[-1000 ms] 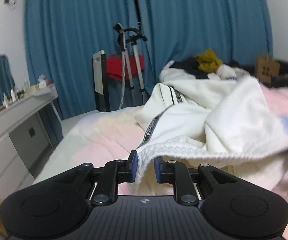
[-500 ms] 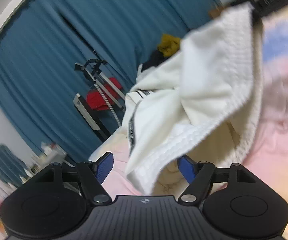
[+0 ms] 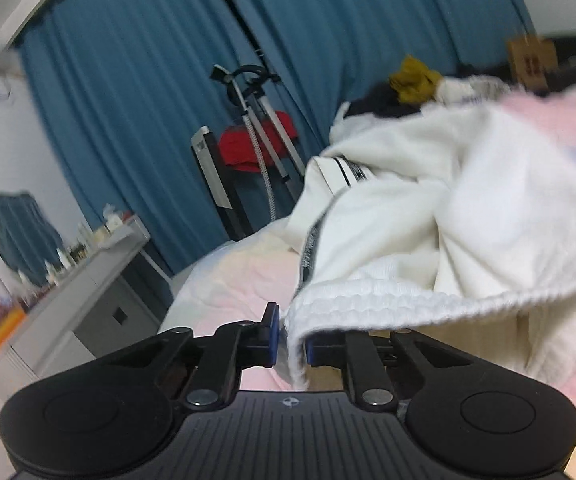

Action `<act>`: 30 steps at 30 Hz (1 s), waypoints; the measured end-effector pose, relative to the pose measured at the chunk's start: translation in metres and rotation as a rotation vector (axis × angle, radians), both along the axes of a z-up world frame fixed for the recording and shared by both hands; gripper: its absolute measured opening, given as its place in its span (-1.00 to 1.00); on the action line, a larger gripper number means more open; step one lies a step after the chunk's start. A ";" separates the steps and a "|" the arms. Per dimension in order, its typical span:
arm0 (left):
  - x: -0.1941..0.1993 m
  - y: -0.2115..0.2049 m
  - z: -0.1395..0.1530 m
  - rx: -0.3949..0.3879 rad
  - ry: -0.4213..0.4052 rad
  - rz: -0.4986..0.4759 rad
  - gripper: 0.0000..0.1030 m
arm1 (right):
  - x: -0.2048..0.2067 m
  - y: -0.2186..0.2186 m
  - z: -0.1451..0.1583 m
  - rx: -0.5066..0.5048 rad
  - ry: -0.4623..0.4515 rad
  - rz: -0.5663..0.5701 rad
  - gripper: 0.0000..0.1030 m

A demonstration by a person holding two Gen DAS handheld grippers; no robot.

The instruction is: Fold clothes

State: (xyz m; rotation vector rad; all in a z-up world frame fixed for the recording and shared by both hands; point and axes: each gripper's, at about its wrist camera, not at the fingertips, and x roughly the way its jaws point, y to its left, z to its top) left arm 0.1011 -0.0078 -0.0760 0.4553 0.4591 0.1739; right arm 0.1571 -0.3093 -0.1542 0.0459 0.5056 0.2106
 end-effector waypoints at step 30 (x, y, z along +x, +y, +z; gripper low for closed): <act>0.086 0.314 0.041 -0.417 0.071 0.403 -0.75 | -0.043 0.275 0.004 0.227 0.171 0.633 -0.72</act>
